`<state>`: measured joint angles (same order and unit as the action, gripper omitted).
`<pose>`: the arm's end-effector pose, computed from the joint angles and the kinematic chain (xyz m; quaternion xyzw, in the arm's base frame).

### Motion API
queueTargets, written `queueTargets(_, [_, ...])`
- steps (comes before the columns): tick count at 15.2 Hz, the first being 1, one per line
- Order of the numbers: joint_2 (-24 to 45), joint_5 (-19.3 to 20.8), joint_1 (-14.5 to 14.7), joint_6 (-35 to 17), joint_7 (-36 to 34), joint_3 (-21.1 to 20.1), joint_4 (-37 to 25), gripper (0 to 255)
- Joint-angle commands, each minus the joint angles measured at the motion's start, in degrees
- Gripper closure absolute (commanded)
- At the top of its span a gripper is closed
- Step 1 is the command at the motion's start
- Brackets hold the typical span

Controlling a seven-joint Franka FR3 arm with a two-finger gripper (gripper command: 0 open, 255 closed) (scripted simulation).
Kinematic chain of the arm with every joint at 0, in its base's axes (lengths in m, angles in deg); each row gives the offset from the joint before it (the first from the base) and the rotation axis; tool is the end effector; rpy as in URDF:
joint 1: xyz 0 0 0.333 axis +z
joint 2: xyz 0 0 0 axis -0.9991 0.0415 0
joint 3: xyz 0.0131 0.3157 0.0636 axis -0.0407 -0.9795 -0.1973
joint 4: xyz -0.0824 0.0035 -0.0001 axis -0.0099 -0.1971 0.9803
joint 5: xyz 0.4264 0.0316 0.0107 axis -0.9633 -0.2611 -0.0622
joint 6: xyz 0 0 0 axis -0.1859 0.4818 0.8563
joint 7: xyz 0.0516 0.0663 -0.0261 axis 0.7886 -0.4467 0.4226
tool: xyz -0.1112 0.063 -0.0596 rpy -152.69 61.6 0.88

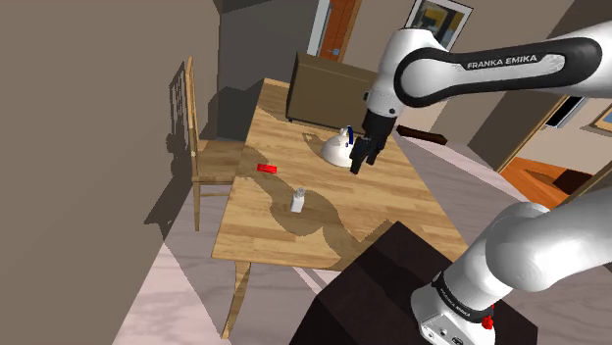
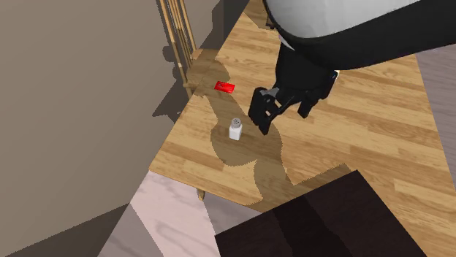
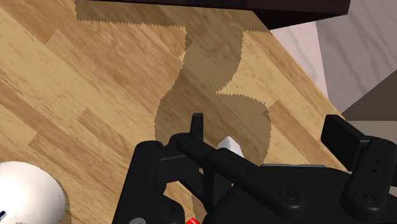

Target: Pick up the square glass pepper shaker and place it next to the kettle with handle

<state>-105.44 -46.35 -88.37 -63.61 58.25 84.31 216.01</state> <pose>0.4118 0.0412 0.3906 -0.9983 -0.0306 0.0487 0.0135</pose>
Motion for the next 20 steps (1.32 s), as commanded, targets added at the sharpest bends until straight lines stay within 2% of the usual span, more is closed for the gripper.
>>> queueTargets(1, [3.91,0.07,-0.08,-4.90,-0.19,-0.38,0.08,0])
queueTargets(6, [14.30,0.66,-0.26,-15.51,-1.10,-1.36,-1.53,0])
queueTargets(12, [27.73,2.66,-0.35,-26.20,-2.89,-2.01,-6.41,0])
queueTargets(17, [38.87,5.15,0.12,-32.84,-4.81,-1.74,-12.63,0])
queueTargets(20, [40.86,5.53,0.31,-34.93,-5.08,-1.55,-12.51,0])
